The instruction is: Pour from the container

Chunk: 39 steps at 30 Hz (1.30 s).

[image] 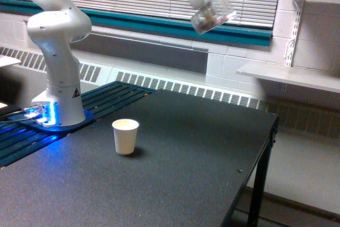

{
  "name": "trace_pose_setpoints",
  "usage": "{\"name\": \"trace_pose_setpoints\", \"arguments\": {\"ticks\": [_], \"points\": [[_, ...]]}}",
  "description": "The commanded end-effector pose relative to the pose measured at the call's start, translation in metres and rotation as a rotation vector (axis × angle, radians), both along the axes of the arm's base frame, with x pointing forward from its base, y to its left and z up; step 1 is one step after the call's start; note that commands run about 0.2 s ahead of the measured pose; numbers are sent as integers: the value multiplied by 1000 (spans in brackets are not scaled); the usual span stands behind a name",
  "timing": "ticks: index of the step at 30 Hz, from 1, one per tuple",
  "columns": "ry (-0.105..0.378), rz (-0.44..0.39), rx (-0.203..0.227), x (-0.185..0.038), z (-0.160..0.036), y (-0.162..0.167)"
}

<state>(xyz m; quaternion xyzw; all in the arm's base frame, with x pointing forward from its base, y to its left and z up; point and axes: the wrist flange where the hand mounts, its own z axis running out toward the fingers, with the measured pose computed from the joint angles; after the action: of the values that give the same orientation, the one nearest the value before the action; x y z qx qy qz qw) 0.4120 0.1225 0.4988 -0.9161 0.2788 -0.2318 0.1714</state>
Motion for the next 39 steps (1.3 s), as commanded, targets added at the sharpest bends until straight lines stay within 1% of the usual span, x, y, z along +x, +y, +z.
{"name": "trace_pose_setpoints", "arguments": {"ticks": [1,8,10,16,21,23,24,33,39], "points": [[33,-6,10,-22,-25,-3],[80,-28,23,-47,-57,-8],[97,-40,40,-55,-66,-8],[156,-70,56,-79,-95,-15],[207,-114,70,-99,-120,-25],[226,-126,69,-106,-129,-30],[231,-131,67,-108,-131,-32],[234,-169,90,-111,-120,-43],[254,-194,102,-114,-118,-53]]}}
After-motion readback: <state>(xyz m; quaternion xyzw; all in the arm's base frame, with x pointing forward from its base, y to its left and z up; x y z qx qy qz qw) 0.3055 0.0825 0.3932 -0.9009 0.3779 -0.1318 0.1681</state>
